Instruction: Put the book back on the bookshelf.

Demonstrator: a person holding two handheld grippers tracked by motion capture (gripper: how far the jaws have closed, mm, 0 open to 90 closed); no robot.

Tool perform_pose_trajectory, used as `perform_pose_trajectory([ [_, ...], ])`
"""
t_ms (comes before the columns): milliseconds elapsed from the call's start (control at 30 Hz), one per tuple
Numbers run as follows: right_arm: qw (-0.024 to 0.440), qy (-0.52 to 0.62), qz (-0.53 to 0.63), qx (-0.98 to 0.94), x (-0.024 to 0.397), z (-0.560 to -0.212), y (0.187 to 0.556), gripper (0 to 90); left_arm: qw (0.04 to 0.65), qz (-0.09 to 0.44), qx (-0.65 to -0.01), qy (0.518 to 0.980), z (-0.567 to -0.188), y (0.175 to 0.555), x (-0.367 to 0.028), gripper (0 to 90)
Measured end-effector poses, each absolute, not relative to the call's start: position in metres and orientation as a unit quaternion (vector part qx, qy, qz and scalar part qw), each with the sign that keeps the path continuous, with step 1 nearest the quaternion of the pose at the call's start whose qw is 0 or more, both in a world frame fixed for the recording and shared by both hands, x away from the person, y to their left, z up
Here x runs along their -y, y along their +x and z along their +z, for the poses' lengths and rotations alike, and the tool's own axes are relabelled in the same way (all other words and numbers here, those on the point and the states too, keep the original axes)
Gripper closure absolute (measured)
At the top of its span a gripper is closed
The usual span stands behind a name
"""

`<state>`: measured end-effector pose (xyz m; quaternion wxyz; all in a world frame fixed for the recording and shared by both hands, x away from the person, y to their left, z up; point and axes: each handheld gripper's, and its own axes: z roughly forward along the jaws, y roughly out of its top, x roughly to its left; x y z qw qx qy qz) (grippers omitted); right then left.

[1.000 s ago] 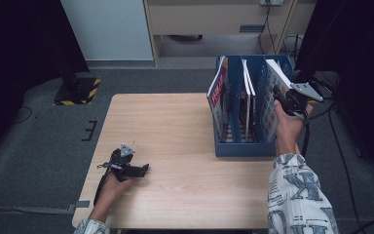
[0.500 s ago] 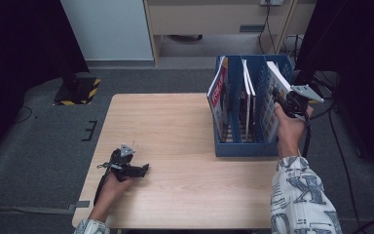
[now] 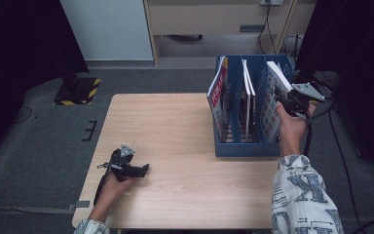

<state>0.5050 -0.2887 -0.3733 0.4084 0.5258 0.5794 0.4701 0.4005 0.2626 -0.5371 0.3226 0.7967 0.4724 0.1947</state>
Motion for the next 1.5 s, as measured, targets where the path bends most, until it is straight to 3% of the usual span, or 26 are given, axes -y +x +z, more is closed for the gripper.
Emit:
perform_pose_trajectory([
  [567,0.447,0.533,0.452,-0.558,0.290,-0.375,0.521,73.5,0.323,0.195,-0.472,0.797,-0.537,0.401,-0.262,0.0],
  [1167,0.427,0.516,0.457,-0.585,0.279,-0.384,0.514,71.7,0.323,0.194,-0.472,0.797,-0.537,0.401,-0.262,0.0],
  [1367,0.422,0.512,0.458,-0.592,0.277,-0.383,0.513,68.8,0.323,0.194,-0.472,0.797,-0.537,0.401,-0.262,0.0],
  [1500,0.412,0.512,0.464,-0.594,0.276,-0.382,0.511,60.5,0.323,0.194,-0.472,0.797,-0.537,0.401,-0.262,0.0],
])
